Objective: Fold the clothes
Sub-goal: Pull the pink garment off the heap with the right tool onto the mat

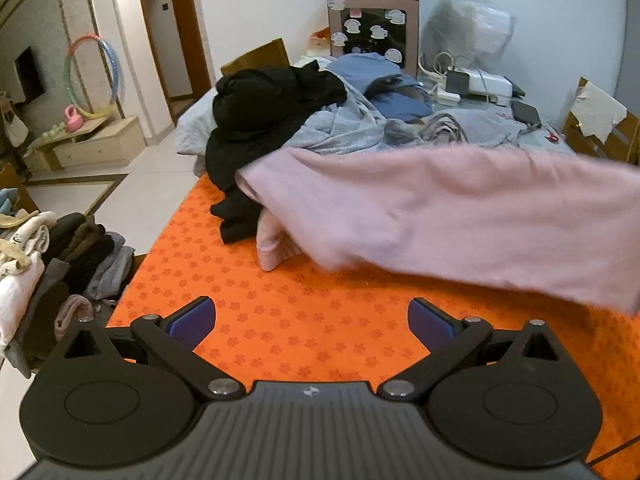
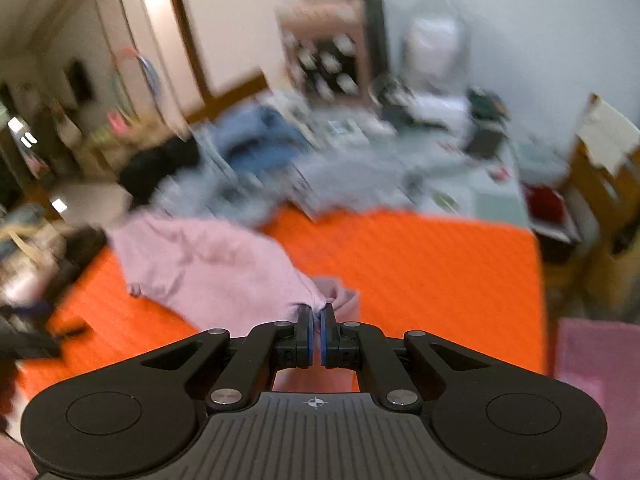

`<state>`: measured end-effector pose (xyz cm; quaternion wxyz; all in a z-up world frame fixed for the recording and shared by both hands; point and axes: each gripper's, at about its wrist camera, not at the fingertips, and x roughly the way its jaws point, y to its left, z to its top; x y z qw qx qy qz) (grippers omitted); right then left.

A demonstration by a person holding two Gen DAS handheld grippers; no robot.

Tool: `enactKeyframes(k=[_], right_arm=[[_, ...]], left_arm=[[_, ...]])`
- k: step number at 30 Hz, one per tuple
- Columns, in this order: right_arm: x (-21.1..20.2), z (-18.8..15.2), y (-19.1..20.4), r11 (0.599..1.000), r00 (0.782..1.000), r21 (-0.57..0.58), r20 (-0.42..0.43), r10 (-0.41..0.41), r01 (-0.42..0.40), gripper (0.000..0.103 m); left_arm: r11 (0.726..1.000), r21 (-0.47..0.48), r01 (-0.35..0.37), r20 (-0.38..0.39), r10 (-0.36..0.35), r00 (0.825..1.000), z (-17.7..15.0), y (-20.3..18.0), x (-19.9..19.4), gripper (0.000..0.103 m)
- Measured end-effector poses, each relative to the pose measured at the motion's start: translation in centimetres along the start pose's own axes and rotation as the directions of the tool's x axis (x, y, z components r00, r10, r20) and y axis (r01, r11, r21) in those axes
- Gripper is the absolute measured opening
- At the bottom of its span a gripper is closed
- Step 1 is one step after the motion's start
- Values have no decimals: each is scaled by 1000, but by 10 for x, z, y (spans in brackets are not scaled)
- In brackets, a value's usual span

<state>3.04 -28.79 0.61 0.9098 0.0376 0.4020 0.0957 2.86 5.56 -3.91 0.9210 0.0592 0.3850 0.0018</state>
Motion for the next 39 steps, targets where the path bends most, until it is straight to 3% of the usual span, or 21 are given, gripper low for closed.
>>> enactKeyframes(k=[3, 5, 11, 15, 21, 26, 39], right_arm=[[7, -15, -6, 998, 997, -28, -37, -62, 61, 7], [12, -17, -5, 995, 995, -47, -54, -87, 84, 17], [28, -9, 14, 994, 998, -105, -57, -27, 21, 32], [51, -1, 37, 985, 996, -159, -69, 54, -64, 40], [103, 0, 78, 949, 980, -261, -132, 148, -178, 40], [148, -6, 104, 919, 971, -336, -185, 151, -207, 40], [208, 37, 83, 932, 990, -350, -136, 43, -89, 39]], left_arm=[[1000, 3, 5, -13, -5, 1000, -2, 0, 3, 103], [1000, 4, 5, -19, -5, 1000, -4, 2, 5, 103], [1000, -4, -9, -42, 9, 999, -8, 8, 14, 103], [1000, -7, -20, -61, 20, 998, -11, 13, 21, 103], [999, -4, -36, -84, 36, 996, -13, 19, 31, 103], [999, -5, -53, -96, 52, 994, -13, 24, 37, 103], [997, -24, -76, -127, 73, 989, -8, 29, 47, 103]])
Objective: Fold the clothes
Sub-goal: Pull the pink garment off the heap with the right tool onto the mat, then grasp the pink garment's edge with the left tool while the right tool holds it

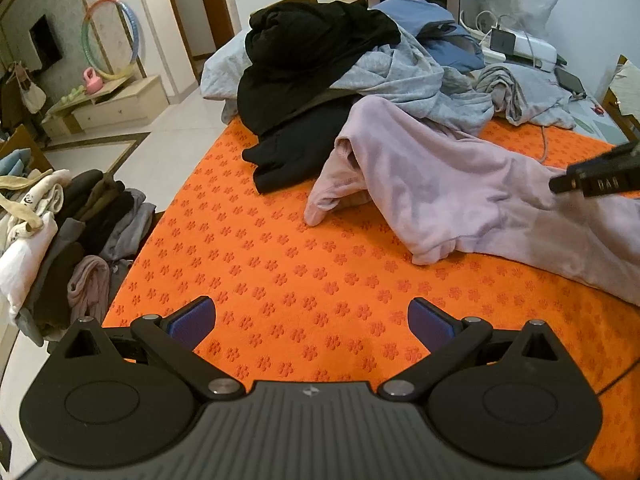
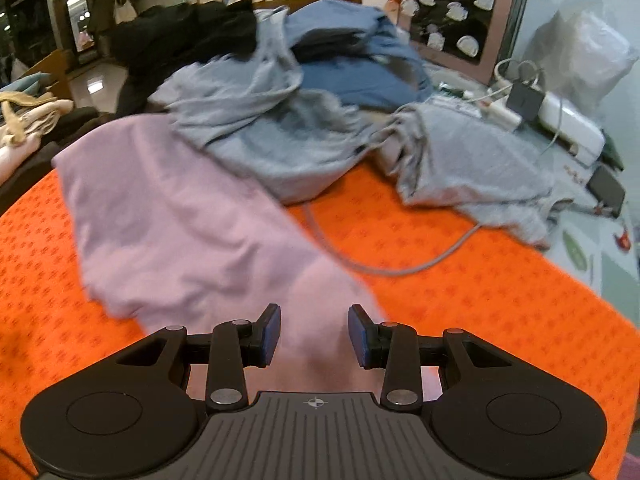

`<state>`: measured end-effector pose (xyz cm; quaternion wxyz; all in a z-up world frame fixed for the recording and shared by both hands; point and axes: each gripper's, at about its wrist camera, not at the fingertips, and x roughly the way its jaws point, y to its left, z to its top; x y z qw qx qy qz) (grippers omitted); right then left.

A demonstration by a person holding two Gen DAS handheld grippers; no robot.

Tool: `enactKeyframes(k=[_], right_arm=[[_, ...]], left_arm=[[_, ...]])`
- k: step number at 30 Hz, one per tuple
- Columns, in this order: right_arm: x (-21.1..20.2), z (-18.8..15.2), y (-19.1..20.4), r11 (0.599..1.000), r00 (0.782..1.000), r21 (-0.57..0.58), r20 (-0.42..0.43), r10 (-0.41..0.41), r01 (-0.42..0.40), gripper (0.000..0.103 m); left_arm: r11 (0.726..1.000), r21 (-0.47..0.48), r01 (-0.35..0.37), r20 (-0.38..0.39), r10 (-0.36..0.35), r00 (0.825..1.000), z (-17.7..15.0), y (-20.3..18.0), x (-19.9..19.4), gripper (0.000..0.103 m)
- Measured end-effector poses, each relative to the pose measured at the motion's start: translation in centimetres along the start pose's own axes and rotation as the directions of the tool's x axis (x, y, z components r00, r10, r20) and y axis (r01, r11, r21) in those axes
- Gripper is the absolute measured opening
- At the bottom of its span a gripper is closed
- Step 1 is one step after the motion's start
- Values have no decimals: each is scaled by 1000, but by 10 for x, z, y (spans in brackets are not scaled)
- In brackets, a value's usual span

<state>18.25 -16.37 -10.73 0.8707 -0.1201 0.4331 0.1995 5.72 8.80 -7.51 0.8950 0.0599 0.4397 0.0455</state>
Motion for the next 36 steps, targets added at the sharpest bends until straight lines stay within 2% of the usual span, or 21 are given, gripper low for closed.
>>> enactKeyframes(k=[2, 4, 6, 12, 17, 23, 29, 32, 36], right_arm=[[6, 5, -7, 1000, 1000, -11, -1, -13, 13, 38], [12, 6, -10, 1000, 1000, -25, -28, -8, 7, 26], [15, 5, -14, 1000, 999, -23, -47, 8, -9, 5], [-19, -1, -7, 998, 998, -26, -5, 65, -65, 4], [-82, -16, 2, 988, 987, 18, 48, 151, -152, 4], [-152, -46, 7, 981, 982, 63, 59, 180, -184, 4], [-209, -91, -23, 982, 995, 161, 0, 98, -96, 4], [-227, -120, -41, 977, 999, 211, -46, 8, 1, 4], [-237, -153, -62, 955, 992, 276, -94, -84, 107, 4]], left_arm=[[1000, 1, -3, 0, 3, 1000, 2, -1, 2, 103], [1000, 1, -4, 0, 4, 1000, 4, -2, 3, 103], [1000, -1, -5, 3, 5, 1000, 6, -2, 4, 103], [1000, -10, -22, 21, 23, 1000, 13, 4, 3, 103], [999, -37, -29, 46, 31, 998, 21, 13, -4, 103], [998, -58, -3, 82, 7, 997, 30, 18, -17, 103], [999, -21, 39, 113, -36, 993, 31, 6, -31, 103], [998, 15, 69, 109, -70, 992, 27, -4, -33, 103], [988, 72, 133, 78, -139, 987, 20, -19, -29, 103]])
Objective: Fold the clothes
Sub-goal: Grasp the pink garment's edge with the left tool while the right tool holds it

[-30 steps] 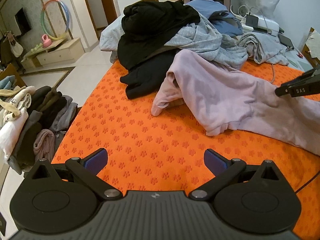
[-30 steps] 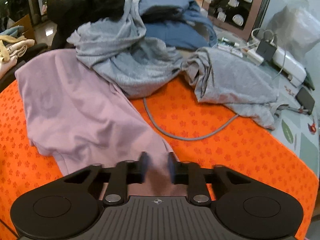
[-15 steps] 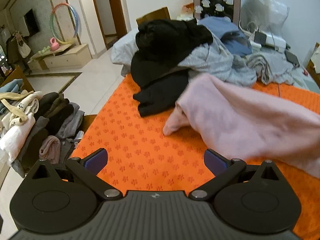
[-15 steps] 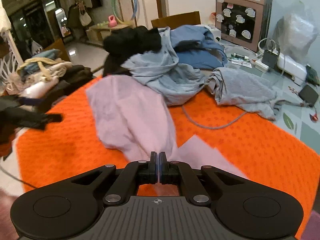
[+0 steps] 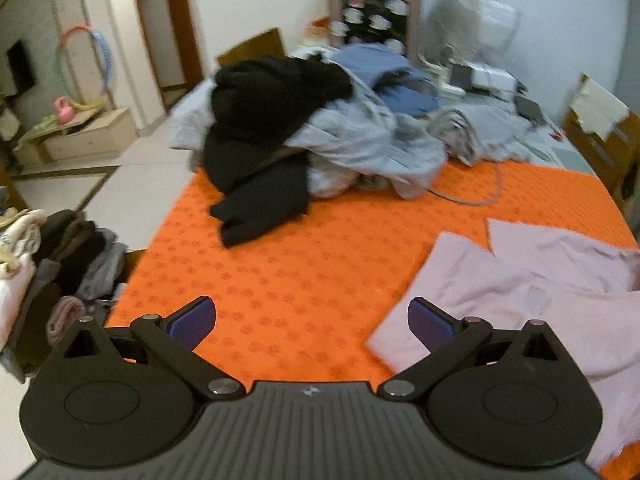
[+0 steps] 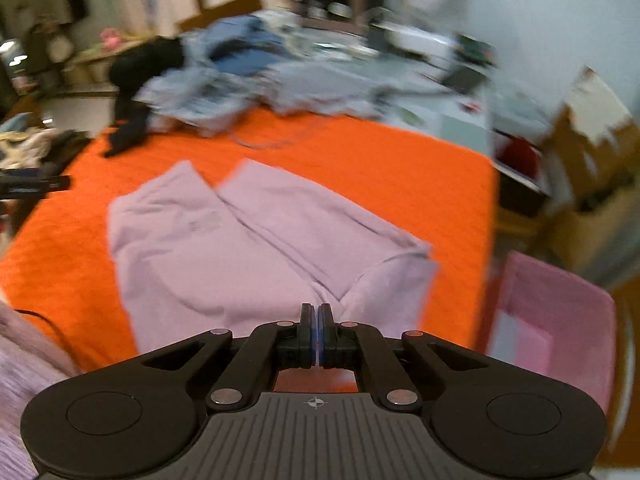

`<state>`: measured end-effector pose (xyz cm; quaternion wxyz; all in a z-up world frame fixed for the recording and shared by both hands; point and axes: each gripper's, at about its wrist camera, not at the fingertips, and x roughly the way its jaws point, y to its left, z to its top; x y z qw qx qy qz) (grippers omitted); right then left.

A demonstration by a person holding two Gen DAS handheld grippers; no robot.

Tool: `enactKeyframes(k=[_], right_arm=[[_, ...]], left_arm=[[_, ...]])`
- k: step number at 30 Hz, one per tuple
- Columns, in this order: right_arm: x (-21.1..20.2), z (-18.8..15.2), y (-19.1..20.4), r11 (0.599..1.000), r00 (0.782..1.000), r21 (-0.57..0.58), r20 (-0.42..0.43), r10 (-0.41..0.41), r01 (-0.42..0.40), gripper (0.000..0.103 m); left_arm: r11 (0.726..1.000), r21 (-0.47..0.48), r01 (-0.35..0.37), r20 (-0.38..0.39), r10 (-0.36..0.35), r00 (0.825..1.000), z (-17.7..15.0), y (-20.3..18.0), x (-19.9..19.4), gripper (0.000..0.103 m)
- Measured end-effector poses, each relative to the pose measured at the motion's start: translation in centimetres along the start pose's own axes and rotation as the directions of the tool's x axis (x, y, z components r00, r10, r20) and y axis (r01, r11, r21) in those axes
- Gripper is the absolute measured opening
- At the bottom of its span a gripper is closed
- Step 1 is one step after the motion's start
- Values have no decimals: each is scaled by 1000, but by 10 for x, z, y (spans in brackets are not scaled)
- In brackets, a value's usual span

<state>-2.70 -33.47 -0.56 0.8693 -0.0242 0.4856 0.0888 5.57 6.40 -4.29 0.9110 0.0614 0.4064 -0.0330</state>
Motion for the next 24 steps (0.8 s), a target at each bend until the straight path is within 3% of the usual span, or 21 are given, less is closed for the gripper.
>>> enactKeyframes(k=[8, 19, 22, 24], right_arm=[[10, -22, -9, 998, 999, 45, -11, -50, 50, 4], [19, -30, -16, 992, 998, 107, -20, -67, 69, 4], [20, -32, -17, 990, 997, 122, -24, -68, 71, 4], [22, -33, -17, 988, 997, 132, -27, -71, 74, 4]], left_arm=[[983, 117, 140, -45, -135, 990, 3, -38, 26, 103], [924, 235, 301, -75, -291, 954, 27, -87, 78, 102], [905, 255, 341, -69, -335, 940, 35, -97, 90, 96], [897, 245, 368, -88, -358, 930, 42, -102, 99, 87]])
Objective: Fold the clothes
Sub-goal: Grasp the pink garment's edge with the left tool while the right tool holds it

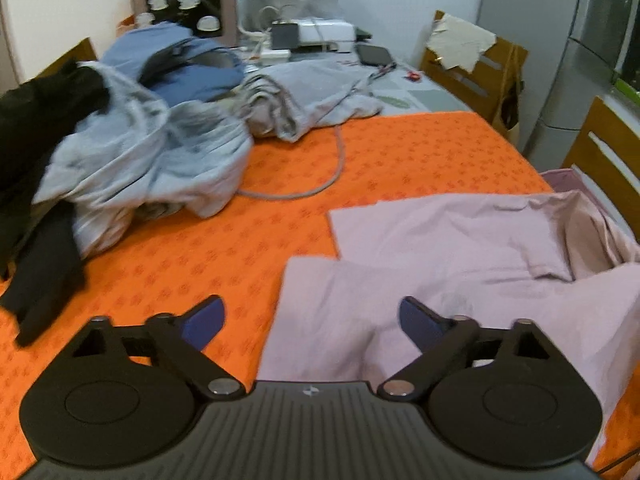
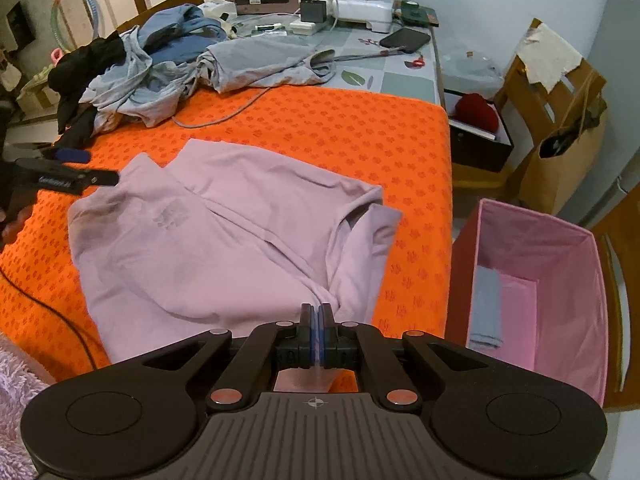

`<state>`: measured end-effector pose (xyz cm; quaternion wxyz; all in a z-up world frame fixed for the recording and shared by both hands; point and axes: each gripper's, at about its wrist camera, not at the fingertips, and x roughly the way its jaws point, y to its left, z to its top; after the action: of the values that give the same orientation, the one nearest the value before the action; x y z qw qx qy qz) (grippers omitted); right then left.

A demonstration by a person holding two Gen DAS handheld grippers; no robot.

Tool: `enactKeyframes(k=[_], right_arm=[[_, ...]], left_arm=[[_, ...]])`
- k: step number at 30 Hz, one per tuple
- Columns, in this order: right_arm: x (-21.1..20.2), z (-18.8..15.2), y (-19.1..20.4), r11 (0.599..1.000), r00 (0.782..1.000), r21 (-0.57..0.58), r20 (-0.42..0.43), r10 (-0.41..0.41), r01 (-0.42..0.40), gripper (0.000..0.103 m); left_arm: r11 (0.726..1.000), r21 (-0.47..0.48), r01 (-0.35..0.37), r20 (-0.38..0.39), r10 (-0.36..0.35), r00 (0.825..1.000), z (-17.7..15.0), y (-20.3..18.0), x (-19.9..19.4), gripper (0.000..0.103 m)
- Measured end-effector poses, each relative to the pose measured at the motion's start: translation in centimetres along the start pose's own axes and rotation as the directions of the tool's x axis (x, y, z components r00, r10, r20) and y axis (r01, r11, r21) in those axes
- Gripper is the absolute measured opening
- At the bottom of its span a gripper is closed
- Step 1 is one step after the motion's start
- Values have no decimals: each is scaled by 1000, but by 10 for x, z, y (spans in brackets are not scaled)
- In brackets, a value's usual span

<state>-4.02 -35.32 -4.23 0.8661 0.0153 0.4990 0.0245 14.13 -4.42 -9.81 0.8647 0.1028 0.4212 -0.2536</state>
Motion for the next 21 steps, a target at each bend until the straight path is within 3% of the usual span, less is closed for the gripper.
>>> enactKeyframes(k=[4, 11, 13, 15, 18, 21], right_arm=[[4, -1, 0, 1000, 1000, 0, -12, -5, 5, 4], [11, 3, 1, 1000, 1000, 1, -20, -10, 10, 4], [11, 3, 0, 1000, 1000, 0, -21, -11, 11, 4], [11, 3, -1, 1000, 1000, 2, -21, -12, 12, 4], [10, 3, -2, 1000, 1000, 8, -16, -17, 17, 4], [5, 5, -1, 1000, 1000, 4, 8, -30, 30, 4]], left_arm=[[999, -13, 31, -20, -31, 999, 11, 2, 17, 83], [996, -60, 64, -78, -68, 995, 11, 11, 45, 67], [992, -105, 75, -103, -86, 991, 8, 15, 52, 56], [987, -135, 82, -106, -97, 990, 5, 15, 51, 30], [982, -169, 82, -72, -95, 993, 3, 12, 36, 15], [984, -169, 64, -29, -69, 997, 2, 7, 12, 10]])
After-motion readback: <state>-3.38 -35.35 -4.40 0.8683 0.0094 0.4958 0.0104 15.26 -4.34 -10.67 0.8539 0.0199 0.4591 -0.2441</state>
